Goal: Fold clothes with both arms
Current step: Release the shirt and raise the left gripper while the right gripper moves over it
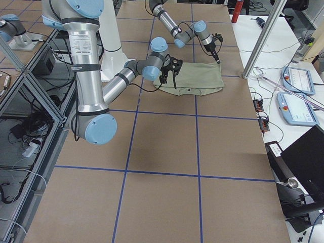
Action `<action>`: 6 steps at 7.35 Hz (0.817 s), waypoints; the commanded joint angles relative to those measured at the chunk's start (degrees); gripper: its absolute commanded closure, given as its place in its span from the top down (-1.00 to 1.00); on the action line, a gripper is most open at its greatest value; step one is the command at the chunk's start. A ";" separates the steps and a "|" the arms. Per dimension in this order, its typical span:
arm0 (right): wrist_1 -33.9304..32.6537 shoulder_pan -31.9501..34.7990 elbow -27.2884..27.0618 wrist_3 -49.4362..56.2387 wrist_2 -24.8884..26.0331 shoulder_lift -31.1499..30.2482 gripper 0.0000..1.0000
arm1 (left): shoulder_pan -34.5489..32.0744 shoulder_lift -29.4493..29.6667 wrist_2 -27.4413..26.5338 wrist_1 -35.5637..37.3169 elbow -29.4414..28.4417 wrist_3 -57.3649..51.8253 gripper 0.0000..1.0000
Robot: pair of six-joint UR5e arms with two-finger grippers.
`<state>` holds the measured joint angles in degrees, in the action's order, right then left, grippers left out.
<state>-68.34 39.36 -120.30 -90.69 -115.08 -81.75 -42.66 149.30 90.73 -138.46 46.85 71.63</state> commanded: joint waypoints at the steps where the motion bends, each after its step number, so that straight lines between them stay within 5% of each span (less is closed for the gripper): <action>1: -3.96 -1.12 5.06 1.21 1.25 6.22 1.00 | -3.98 -0.67 5.82 0.90 2.35 -3.50 1.00; 4: -18.45 -5.16 8.93 13.31 5.21 15.63 1.00 | -5.32 -17.93 10.86 8.45 25.05 -9.22 1.00; 6: -21.04 -8.76 13.49 17.99 8.37 18.98 1.00 | -5.15 -27.09 14.29 18.87 43.33 -9.22 1.00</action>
<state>-87.37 32.79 -109.57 -75.81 -108.51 -65.12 -47.90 127.78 103.13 -126.22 78.93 62.54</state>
